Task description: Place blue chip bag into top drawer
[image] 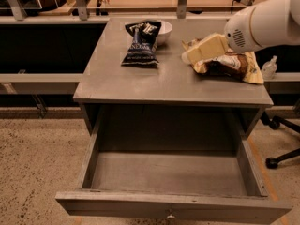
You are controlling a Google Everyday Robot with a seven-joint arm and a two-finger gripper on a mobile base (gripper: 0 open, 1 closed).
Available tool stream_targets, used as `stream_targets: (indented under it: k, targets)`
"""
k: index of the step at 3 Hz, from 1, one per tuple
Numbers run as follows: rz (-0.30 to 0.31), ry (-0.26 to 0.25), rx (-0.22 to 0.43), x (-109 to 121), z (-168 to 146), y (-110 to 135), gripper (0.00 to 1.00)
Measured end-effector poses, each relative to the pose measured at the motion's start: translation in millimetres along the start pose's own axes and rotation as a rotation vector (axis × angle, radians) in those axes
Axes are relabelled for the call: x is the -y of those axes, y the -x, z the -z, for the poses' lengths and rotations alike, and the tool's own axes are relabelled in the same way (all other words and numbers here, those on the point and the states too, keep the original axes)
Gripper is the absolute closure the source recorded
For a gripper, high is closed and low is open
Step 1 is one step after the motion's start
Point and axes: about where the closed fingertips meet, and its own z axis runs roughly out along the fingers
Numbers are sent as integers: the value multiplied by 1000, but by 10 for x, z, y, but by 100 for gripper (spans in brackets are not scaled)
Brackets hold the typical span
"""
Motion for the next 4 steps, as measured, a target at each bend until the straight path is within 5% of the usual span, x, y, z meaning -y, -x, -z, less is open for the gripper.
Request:
stream_targets:
  k: [1,2,4]
  targets:
    - [35,-93,53,216,-4,170,0]
    - [46,-101,52,84,-262,143,0]
    - [56,-145,104,-175,-1356,293,0]
